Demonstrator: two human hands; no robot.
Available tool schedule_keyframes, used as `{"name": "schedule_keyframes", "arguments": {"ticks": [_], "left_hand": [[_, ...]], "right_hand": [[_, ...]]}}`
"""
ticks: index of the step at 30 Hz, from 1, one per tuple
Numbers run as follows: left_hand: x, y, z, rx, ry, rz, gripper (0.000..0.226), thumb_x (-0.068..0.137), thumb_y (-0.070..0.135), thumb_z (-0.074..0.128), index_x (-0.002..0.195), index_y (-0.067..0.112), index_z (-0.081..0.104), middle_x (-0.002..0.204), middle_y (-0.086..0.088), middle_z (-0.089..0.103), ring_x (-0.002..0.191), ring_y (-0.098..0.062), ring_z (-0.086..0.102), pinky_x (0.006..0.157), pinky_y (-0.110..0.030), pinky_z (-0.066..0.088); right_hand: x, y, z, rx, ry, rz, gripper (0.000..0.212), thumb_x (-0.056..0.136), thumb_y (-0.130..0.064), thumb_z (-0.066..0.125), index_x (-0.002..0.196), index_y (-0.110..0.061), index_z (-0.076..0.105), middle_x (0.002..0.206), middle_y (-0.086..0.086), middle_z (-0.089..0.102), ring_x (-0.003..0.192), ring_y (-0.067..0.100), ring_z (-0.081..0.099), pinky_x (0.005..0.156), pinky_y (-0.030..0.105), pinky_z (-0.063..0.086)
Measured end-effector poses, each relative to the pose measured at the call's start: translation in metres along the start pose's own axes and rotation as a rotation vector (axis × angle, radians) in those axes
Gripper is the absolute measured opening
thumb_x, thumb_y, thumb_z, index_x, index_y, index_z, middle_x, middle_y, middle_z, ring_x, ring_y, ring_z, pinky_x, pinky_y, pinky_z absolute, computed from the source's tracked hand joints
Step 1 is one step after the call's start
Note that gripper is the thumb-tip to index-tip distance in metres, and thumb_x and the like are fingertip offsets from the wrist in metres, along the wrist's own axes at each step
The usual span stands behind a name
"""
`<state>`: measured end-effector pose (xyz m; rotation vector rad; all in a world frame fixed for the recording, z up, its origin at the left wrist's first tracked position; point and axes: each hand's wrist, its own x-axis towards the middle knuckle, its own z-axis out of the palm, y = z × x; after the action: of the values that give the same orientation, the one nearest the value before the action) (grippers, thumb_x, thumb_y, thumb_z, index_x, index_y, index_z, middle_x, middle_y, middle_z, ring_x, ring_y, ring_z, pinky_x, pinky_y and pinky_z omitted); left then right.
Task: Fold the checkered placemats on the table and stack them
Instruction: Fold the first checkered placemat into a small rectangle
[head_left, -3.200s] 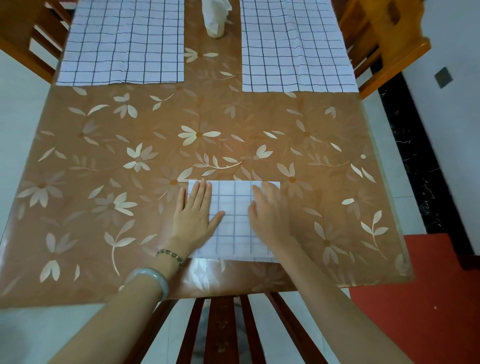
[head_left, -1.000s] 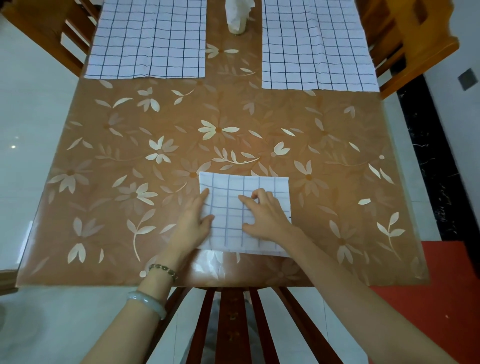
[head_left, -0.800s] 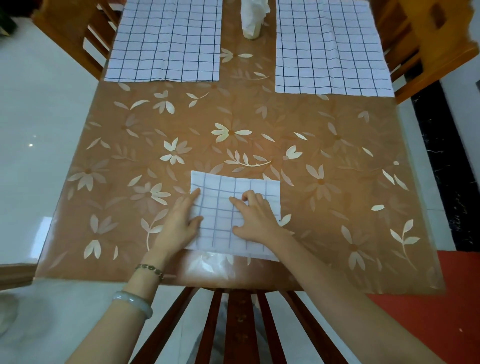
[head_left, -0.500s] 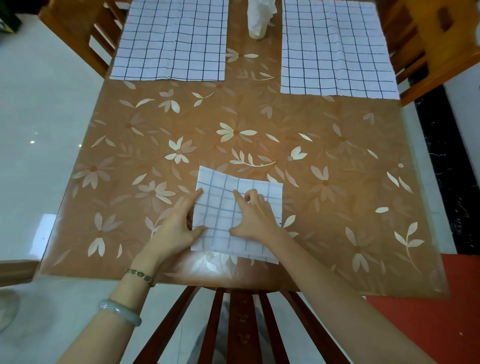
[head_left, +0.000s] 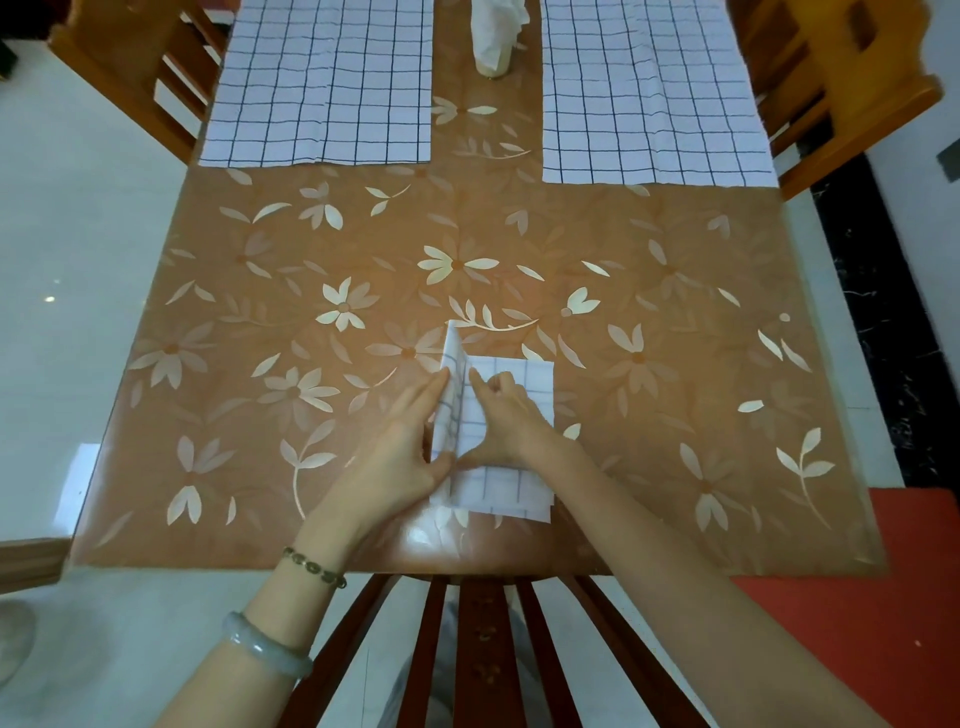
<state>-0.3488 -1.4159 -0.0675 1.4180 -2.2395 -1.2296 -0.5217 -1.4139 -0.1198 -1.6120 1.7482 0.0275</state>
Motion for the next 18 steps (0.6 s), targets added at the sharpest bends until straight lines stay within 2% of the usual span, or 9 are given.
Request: {"name": "schedule_keyframes", "arguments": {"ticks": [1,3,4,6,9,12,14,18], "left_hand": [[0.002,0.006,0.004,0.012,-0.024,0.007,0.087,0.08,0.008,0.068,0.152,0.023,0.021,0.151,0.008,0.028,0.093,-0.009,0.056,0.089,-0.028,0.047],[0.006,0.015,0.015,0.061,-0.068,0.038,0.088,0.081,0.009,0.067,0.153,0.02,0.018,0.155,0.006,0.023,0.083,-0.013,0.057,0.086,-0.026,0.047],[0.009,0.02,0.021,0.105,-0.086,0.057,0.087,0.082,0.011,0.066,0.153,0.019,0.016,0.156,0.005,0.02,0.078,-0.013,0.055,0.081,-0.023,0.044],[0.014,0.028,0.037,0.199,-0.124,0.07,0.085,0.086,0.016,0.063,0.154,0.016,0.011,0.159,0.003,0.014,0.086,-0.019,0.058,0.079,-0.02,0.039],[0.02,0.043,0.066,0.218,-0.181,0.046,0.08,0.091,0.018,0.057,0.154,0.014,0.007,0.16,0.001,0.007,0.106,-0.032,0.058,0.09,-0.035,0.045],[0.029,0.052,0.095,0.209,-0.219,0.016,0.071,0.093,0.015,0.051,0.152,0.009,0.012,0.159,-0.005,0.01,0.109,-0.041,0.055,0.083,-0.038,0.044],[0.036,0.051,0.108,0.192,-0.23,0.035,0.068,0.093,0.013,0.049,0.15,0.006,0.014,0.158,-0.011,0.012,0.102,-0.044,0.057,0.076,-0.038,0.043],[0.048,0.04,0.119,0.166,-0.259,0.01,0.072,0.091,0.013,0.049,0.152,0.008,0.01,0.158,-0.012,0.009,0.103,-0.042,0.058,0.075,-0.036,0.044]], "right_hand": [[-0.008,0.01,-0.004,0.077,0.033,0.013,0.11,0.069,-0.041,0.079,0.151,-0.017,0.009,0.139,0.007,0.028,0.128,0.023,0.031,0.101,0.033,0.034],[-0.026,0.036,-0.013,0.156,0.172,0.093,0.081,0.081,-0.018,0.071,0.147,-0.012,0.025,0.135,0.005,0.035,0.124,0.021,0.038,0.092,0.023,0.035],[-0.035,0.048,-0.016,0.177,0.237,0.146,0.066,0.083,-0.01,0.066,0.142,-0.009,0.036,0.126,0.004,0.039,0.116,0.021,0.044,0.084,0.02,0.035],[-0.047,0.063,-0.017,0.203,0.297,0.209,0.047,0.083,-0.007,0.062,0.128,-0.006,0.052,0.108,0.004,0.04,0.097,0.019,0.047,0.076,0.02,0.033],[-0.05,0.068,-0.006,0.189,0.312,0.175,0.046,0.08,-0.009,0.064,0.125,-0.007,0.056,0.102,0.008,0.043,0.097,0.025,0.048,0.081,0.026,0.039],[-0.05,0.071,0.002,0.112,0.373,0.186,0.04,0.077,-0.014,0.064,0.117,-0.011,0.061,0.096,0.008,0.046,0.095,0.028,0.049,0.087,0.04,0.043],[-0.051,0.075,0.004,0.077,0.404,0.172,0.04,0.074,-0.017,0.065,0.114,-0.013,0.063,0.094,0.009,0.048,0.093,0.029,0.049,0.086,0.039,0.042],[-0.052,0.081,0.005,0.075,0.428,0.134,0.047,0.073,-0.017,0.066,0.119,-0.023,0.062,0.091,0.004,0.044,0.09,0.026,0.047,0.077,0.031,0.035]]}}
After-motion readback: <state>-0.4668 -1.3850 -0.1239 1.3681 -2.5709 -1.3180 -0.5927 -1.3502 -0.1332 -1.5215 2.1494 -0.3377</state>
